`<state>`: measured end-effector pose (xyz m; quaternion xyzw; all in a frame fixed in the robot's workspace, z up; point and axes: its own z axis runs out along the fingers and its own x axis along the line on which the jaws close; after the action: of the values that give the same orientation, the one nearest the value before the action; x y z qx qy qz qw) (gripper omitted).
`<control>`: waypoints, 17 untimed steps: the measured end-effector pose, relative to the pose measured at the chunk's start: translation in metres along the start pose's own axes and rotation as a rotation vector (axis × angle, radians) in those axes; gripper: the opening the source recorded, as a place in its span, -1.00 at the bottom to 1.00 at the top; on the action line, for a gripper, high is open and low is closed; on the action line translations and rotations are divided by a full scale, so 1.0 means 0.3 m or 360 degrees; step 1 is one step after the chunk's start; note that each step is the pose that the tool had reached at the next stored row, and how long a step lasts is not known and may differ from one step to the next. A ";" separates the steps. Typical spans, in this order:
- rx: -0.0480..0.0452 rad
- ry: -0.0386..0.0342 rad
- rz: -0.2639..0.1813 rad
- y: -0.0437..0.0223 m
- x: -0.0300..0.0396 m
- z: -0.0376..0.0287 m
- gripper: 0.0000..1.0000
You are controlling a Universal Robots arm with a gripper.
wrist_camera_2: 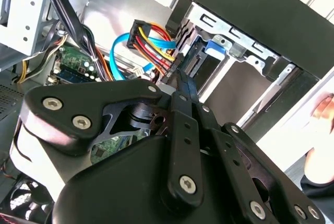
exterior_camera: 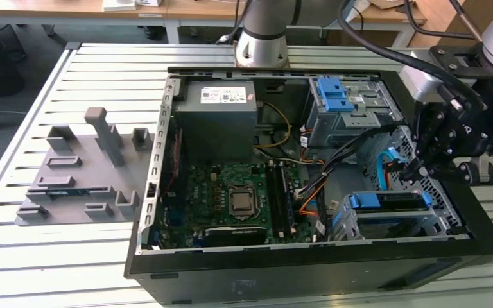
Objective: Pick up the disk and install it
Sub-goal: 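Insert the first disk wire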
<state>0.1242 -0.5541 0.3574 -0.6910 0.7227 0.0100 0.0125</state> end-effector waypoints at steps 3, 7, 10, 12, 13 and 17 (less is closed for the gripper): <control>0.0000 0.0000 0.0000 -0.007 -0.001 0.000 -0.79; 0.0000 0.0000 0.0000 -0.012 -0.001 -0.004 -0.79; 0.0000 0.0000 0.0000 -0.013 -0.001 -0.010 -0.79; 0.0000 0.0000 0.0000 -0.013 -0.001 -0.010 -0.79; 0.0000 0.0000 0.0000 -0.013 -0.001 -0.010 -0.79; 0.0000 0.0000 0.0000 -0.022 -0.002 -0.010 -0.79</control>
<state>0.1310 -0.5540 0.3606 -0.6910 0.7227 0.0100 0.0125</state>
